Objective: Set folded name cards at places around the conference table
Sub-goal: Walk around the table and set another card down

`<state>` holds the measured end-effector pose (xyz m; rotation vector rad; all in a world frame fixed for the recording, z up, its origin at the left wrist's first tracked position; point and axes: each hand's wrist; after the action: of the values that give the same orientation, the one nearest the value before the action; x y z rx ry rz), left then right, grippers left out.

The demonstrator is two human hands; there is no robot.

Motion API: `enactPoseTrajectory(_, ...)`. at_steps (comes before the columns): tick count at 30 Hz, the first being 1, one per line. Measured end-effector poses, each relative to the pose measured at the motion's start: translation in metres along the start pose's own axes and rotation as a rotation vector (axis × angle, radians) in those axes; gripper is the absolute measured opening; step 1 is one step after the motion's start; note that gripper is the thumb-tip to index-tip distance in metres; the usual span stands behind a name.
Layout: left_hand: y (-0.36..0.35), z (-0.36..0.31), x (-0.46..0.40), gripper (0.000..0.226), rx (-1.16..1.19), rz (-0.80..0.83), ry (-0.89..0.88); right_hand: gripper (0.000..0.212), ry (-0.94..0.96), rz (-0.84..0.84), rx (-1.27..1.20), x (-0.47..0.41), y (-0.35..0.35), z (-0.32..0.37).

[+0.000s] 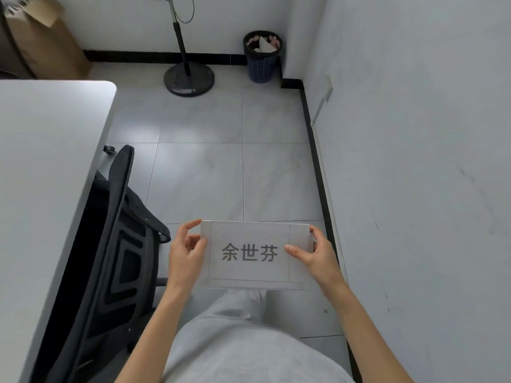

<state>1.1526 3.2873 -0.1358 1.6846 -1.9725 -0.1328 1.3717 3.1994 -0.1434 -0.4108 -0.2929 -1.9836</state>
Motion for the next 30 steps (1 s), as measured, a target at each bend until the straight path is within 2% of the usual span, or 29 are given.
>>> enactPoseTrajectory(3,-0.014,-0.035,-0.069,0.029,0.011,0.005,0.013,0.045,-0.003,-0.017,0.024,-0.071,-0.001,0.034)
enactPoseTrajectory(10,-0.016,-0.119,-0.218,0.033,0.005,-0.022,-0.005,0.037,0.015,0.020,0.059,-0.223,-0.019,0.128)
enactPoseTrajectory(14,-0.008,-0.149,-0.295,0.036,-0.001,-0.085,0.013,0.036,-0.005,0.112,0.066,-0.314,-0.046,0.170)
enactPoseTrajectory(19,0.005,-0.160,-0.389,0.035,0.078,-0.296,0.123,0.037,0.018,0.344,0.191,-0.450,-0.106,0.219)
enactPoseTrajectory(22,0.017,-0.165,-0.430,0.032,0.165,-0.488,0.228,0.037,0.031,0.528,0.311,-0.525,-0.157,0.257)
enactPoseTrajectory(25,0.034,-0.176,-0.459,0.032,0.267,-0.692,0.320,0.068,0.092,0.725,0.466,-0.583,-0.218,0.294)
enactPoseTrajectory(26,0.040,-0.178,-0.467,0.032,0.290,-0.758,0.345,0.070,0.101,0.786,0.501,-0.597,-0.241,0.306)
enactPoseTrajectory(28,0.054,-0.176,-0.480,0.034,0.322,-0.898,0.397,0.059,0.109,0.906,0.553,-0.618,-0.289,0.319)
enactPoseTrajectory(30,0.067,-0.173,-0.489,0.034,0.333,-0.992,0.439,0.064,0.148,0.997,0.589,-0.629,-0.327,0.327)
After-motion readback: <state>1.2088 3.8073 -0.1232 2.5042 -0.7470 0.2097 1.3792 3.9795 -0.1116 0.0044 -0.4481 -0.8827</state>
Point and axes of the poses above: each hand's wrist, its own x-axis away from the middle knuckle, its own y-axis out of the back of the hand, z = x × y, and after that the axes turned 11 degrees about -x, right-handed
